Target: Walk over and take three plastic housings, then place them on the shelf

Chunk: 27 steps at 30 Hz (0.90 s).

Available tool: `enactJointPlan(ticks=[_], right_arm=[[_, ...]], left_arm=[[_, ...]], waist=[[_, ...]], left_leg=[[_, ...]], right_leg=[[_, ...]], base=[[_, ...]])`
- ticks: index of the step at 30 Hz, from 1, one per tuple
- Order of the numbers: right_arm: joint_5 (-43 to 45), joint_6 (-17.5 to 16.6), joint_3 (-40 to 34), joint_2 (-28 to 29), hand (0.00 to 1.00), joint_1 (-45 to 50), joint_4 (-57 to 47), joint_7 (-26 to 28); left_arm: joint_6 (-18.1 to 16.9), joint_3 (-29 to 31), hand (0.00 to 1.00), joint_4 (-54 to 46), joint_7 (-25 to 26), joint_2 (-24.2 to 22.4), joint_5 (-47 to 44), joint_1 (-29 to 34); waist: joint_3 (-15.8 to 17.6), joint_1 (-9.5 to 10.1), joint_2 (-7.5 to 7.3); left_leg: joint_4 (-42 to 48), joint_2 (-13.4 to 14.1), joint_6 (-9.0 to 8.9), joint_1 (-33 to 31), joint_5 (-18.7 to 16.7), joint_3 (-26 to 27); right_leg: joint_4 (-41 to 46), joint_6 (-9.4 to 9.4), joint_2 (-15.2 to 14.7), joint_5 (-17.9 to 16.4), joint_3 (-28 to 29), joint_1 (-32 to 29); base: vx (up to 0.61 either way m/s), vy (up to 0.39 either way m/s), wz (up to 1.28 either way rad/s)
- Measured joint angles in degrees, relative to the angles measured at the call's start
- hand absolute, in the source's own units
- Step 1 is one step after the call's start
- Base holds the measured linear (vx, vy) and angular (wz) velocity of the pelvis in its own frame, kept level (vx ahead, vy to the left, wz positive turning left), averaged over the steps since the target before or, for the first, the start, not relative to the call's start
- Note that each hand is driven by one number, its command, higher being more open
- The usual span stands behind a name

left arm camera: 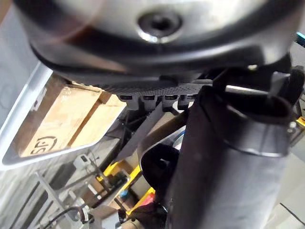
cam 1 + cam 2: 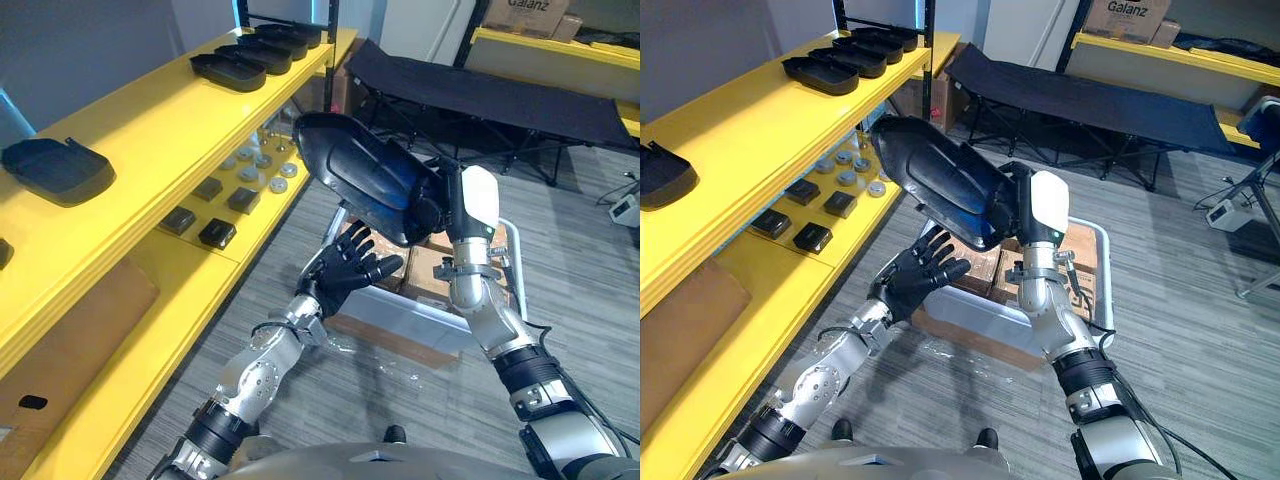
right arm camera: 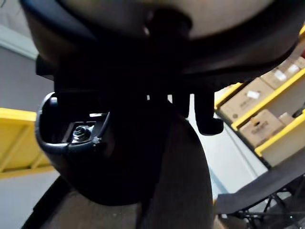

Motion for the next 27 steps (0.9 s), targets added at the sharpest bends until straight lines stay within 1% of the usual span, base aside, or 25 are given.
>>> enactJointPlan(ticks=[1, 4, 10, 16, 20, 23, 27], right_arm=[[-0.06, -0.58, 0.48, 0.65, 0.00, 0.08, 0.00, 0.19], [-0.36, -0.73, 0.78, 1.64, 0.00, 0.86, -0.01, 0.19], [-0.38, -0.72, 0.54, 1.64, 0.00, 1.77, -0.01, 0.17], [-0.26, -0.77, -0.35, 1.64, 0.00, 2.22, -0.01, 0.37], [-0.13, -1.08, -0.36, 1.82, 0.00, 3.13, -0.01, 1.16], [0.09, -1.49, -0.36, 2.86, 0.00, 4.49, -0.01, 1.19], [0.57, -1.51, -0.33, 3.99, 0.00, 4.78, -0.01, 1.18]], left_arm=[[0.35, 0.49, 1.00, -0.08, 0.62, -0.20, 2.10, 0.07], [0.82, 2.45, 1.00, -0.10, 1.13, -0.68, 7.10, 0.47], [0.86, 6.63, 1.00, -1.67, 1.06, -0.69, 6.42, 3.20], [1.05, 7.32, 1.00, -1.67, 0.61, -0.78, -2.62, 4.51], [1.19, 7.31, 1.00, -1.68, 0.58, -1.97, -7.91, 4.50], [1.30, 7.36, 1.00, -1.68, 0.59, -2.34, -8.10, 4.51], [1.50, 7.34, 1.00, -1.68, 0.65, -2.44, -9.33, 4.51]], waist=[[-0.06, 0.09, 0.09], [-0.08, 0.46, 0.12], [-0.12, 0.66, 0.16], [-0.15, 0.61, 0.20], [-0.31, 0.61, 0.46], [-0.54, 0.58, 0.84], [-0.64, 0.52, 1.00]], left_leg=[[-0.01, 0.00, 0.00, 0.17, 0.00, 0.02], [-0.02, 0.01, -0.09, 0.70, -0.16, 0.03], [-0.02, 0.01, -0.11, 0.63, -0.41, 0.00], [0.00, 0.02, -0.14, 0.55, -0.44, -0.06], [0.01, 0.02, -0.14, 0.55, -0.43, -0.06], [0.00, 0.02, -0.15, 0.55, -0.45, -0.05], [0.00, 0.02, -0.16, 0.57, -0.45, -0.03]], right_leg=[[0.00, -0.05, 0.00, -0.05, 0.00, 0.11], [0.00, -0.43, 0.00, -0.44, -0.03, 0.68], [-0.01, -0.34, -0.01, -0.62, -0.14, 0.64], [-0.01, -0.50, -0.02, -0.52, -0.39, 0.64], [0.00, -0.49, -0.02, -0.52, -0.42, 0.64], [0.00, -0.47, -0.02, -0.52, -0.45, 0.63], [0.00, -0.49, -0.02, -0.54, -0.45, 0.62]], base=[[0.00, 0.000, 0.00], [0.00, 0.000, 0.00], [0.00, 0.000, 0.00], [0.00, 0.000, 0.00], [0.00, 0.000, 0.00], [0.00, 0.000, 0.00], [0.00, 0.000, 0.00]])
